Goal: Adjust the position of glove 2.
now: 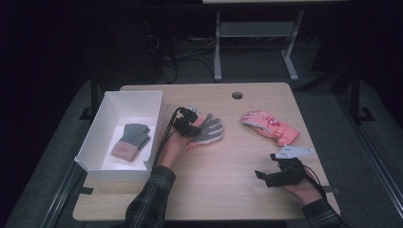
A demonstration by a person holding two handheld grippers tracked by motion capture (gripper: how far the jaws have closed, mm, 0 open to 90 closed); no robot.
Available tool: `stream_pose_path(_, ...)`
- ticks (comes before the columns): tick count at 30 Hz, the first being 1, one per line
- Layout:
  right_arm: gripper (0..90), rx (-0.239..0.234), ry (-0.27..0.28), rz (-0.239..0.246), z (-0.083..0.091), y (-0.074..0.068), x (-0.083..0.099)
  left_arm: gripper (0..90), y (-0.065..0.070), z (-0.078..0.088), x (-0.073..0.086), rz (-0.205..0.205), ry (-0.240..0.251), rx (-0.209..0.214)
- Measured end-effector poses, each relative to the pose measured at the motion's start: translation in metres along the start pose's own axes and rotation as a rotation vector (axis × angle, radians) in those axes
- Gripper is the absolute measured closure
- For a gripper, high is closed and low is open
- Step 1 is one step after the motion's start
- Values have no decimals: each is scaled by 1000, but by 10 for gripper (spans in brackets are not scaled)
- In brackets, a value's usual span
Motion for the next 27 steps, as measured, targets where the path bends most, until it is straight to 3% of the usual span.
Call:
stream_pose_path(3, 103, 4, -1, 0, 1, 0, 0, 898, 4, -3, 2, -6, -16, 19)
stream_pose_path(13, 103, 6, -2, -2, 0, 1, 1, 898, 21, -4, 1, -19, 7, 88)
stream_pose_path(19, 103, 6, -8, -3, 0, 1, 2, 898, 51, -4, -5, -65, 30, 162)
stream_pose_path(20, 103, 6, -9, -3, 0, 0, 2, 898, 51, -4, -5, -65, 30, 162)
stream_pose_path(27, 103, 5, -4, -1, 0, 0, 1, 898, 91, -2, -7, -107, 60, 241)
Point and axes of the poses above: each handheld gripper's, and its own axes: z roughly backward along the jaws, x roughly out of its underside, y roughly to its right, the point moved 9 cm from there along -z, roughly forward along the jaws, and after that the axes turned 14 degrees about -z, right-handed, at the moved point
